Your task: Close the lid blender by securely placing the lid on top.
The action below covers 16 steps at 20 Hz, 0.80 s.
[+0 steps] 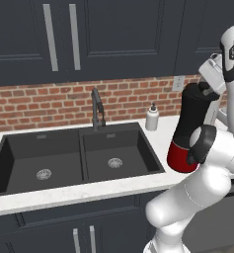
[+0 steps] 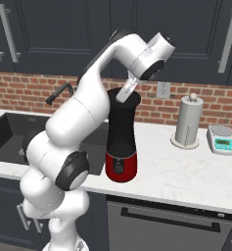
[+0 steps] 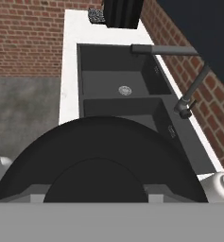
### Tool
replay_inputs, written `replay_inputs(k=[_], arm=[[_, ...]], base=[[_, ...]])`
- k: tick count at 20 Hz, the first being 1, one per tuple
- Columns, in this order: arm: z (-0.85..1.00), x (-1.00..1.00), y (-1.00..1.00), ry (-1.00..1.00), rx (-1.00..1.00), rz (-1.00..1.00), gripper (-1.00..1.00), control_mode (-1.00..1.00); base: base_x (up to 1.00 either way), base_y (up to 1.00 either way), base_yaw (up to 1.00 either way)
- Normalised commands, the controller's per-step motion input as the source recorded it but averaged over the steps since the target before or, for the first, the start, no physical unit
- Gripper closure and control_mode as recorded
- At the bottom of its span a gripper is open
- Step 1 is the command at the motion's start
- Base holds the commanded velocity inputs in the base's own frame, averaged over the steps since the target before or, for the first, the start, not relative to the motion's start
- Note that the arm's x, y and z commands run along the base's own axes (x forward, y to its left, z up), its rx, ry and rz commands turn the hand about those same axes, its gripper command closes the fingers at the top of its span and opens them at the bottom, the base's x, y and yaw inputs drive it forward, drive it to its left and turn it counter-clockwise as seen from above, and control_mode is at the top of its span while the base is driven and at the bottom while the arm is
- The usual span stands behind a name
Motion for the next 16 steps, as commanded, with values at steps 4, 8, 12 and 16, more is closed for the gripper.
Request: replay_inputs(k=[4, 8, 12, 16], arm=[[-0.13, 0.03, 0.07, 0.00, 0.00, 0.00, 1.00, -1.00], [-0.24, 0.00, 0.22, 0.00, 0.00, 0.00, 1.00, -1.00], [-0.30, 0.00, 0.16, 0.00, 0.00, 0.00, 1.00, -1.00], [-0.16, 0.03, 0.13, 0.00, 0.00, 0.00, 1.00, -1.00]], base=[[0.00, 0.00, 0.00], [0.00, 0.00, 0.00], [0.00, 0.00, 0.00], [0.00, 0.00, 0.00]])
